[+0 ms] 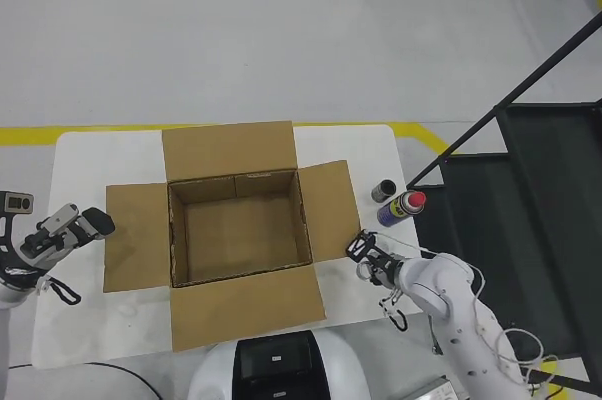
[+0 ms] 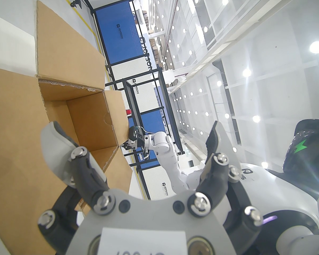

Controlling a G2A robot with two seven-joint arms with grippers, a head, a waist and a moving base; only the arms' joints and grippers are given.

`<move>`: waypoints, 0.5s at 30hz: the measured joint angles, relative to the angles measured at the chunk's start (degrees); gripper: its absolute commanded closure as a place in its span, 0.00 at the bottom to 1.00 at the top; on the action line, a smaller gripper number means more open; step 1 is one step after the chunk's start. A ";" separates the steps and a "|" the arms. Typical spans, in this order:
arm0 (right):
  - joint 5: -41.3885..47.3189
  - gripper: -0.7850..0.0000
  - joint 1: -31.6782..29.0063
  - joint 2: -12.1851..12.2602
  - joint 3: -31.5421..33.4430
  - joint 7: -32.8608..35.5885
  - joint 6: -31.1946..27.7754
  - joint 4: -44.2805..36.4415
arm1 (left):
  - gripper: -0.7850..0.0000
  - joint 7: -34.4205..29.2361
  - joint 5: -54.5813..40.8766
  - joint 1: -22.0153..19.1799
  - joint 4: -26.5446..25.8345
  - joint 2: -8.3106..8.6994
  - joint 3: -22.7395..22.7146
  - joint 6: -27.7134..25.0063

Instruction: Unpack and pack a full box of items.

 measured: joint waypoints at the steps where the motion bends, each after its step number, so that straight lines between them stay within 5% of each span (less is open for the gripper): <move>1: 0.25 1.00 -0.70 0.10 0.52 -1.50 -0.21 -0.59 | 0.00 0.00 0.00 0.00 0.00 0.00 0.00 0.00; 6: 0.90 1.00 -7.09 0.91 5.75 -7.13 -2.41 -6.56 | 0.00 0.00 0.00 0.00 0.00 0.00 0.00 0.00; 15: 1.96 1.00 -12.34 1.81 11.00 -6.63 -4.15 -7.53 | 0.00 0.00 0.00 0.00 0.00 0.00 0.00 0.00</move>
